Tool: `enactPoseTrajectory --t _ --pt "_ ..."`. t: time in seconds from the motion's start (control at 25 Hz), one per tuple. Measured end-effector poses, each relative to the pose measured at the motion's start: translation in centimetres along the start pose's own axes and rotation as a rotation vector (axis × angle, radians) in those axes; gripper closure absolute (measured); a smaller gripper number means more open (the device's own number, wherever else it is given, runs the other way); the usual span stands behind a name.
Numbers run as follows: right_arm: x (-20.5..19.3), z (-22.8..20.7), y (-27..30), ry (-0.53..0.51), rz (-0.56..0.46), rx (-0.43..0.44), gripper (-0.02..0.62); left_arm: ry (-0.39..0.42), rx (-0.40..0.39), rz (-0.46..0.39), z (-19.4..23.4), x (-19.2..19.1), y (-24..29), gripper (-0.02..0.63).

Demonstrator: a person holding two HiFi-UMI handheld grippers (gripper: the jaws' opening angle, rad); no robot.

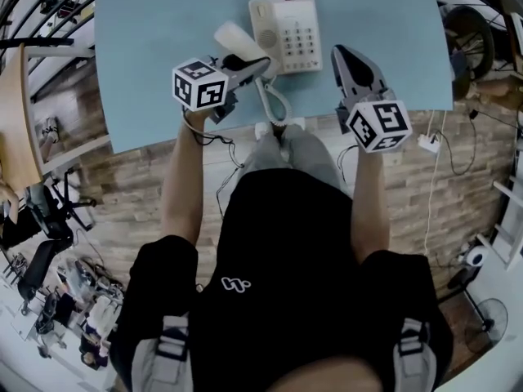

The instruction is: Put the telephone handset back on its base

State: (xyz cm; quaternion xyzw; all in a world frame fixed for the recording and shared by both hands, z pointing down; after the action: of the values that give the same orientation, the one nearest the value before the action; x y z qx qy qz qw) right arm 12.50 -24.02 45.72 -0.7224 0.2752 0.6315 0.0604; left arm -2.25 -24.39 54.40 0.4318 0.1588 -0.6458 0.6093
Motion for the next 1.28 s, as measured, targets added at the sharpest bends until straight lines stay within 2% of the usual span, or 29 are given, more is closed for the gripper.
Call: enactPoseTrajectory --t 0.48,0.8,1.04,1.28 --pt "0.1 -1.3 1.2 0.013 0.013 0.026 0.601 0.028 -0.131 0.206 0.8 0.1 1.0 0.509" --pt "-0.2 -1.9 1.2 0.019 0.026 0.029 0.601 -0.144 -0.195 0.323 3.8 0.2 2.8 0.492" --pt "-0.5 -2.2 1.4 0.025 0.036 0.022 0.601 -0.127 -0.248 0.421 3.8 0.3 4.0 0.485" --pt "-0.3 -2.1 1.4 0.023 0.039 0.026 0.601 -0.164 -0.285 0.505 3.7 0.1 4.9 0.477"
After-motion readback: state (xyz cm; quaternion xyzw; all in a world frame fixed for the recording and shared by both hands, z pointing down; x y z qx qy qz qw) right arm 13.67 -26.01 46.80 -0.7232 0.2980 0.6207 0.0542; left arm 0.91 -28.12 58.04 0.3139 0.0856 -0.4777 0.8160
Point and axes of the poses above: the fingertips, and each gripper's own axes: y forward along the fingers, z to its left, x out of its top, the point moved 1 cm from there along -y, backward along the fingers, and after that the axes turned 1 degree about -x, right-handed, at the moved point
